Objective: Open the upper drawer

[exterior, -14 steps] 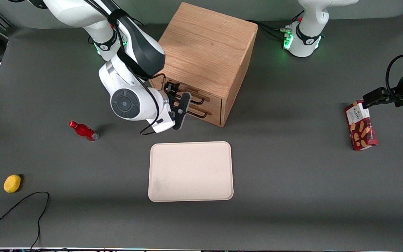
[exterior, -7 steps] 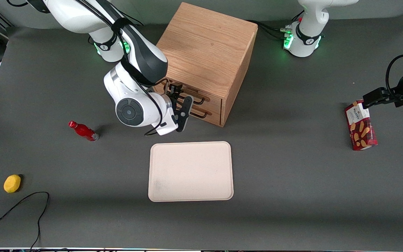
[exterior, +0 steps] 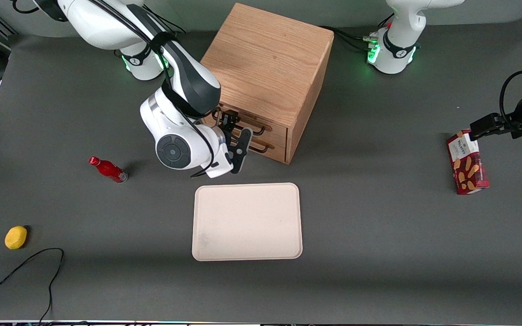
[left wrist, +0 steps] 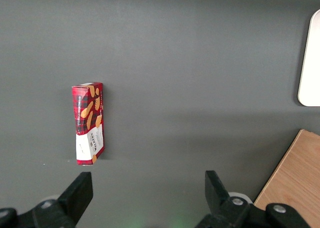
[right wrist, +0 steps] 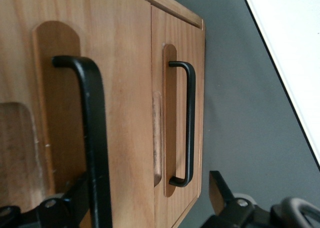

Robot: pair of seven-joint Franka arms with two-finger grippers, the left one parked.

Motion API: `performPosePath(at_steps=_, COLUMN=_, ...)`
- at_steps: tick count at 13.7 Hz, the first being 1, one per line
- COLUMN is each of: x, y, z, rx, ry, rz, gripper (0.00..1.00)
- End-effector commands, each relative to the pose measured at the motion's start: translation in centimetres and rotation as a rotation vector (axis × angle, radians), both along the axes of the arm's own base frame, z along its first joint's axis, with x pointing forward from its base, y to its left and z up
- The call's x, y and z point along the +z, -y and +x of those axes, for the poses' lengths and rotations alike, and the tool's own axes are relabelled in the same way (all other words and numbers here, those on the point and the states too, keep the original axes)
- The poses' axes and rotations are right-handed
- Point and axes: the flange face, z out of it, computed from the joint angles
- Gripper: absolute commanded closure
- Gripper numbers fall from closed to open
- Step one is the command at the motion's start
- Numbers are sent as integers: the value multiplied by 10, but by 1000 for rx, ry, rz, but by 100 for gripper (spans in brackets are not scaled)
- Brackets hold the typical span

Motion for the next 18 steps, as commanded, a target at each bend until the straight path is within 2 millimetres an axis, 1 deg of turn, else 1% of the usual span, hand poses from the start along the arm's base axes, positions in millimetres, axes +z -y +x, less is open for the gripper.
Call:
performPosePath(at_steps=1, x=-6, y=-6, z=7, rx=2, ry=2, rz=39, gripper=0)
performPosePath(at_steps=3, x=-11, y=-6, z=9, rx=0, ry=5, rz=36, gripper=0)
performPosePath(at_steps=5, x=-10, y=-6, z=10, rx=1, ry=8, rz=39, gripper=0)
performPosePath(at_steps=9, x=-9, y=-6, z=22, rx=-4, ry=28, rz=47, gripper=0)
performPosePath(at_steps=12, x=-7, y=-2, z=35, rx=-25, ry=46, rz=49, gripper=0)
performPosePath(at_steps=15, x=-9, y=4, z=46, rx=-32, ry=61, rz=45, gripper=0)
performPosePath(at_steps=18, x=-12, y=16, z=57, rx=-40, ry=68, rz=46, gripper=0)
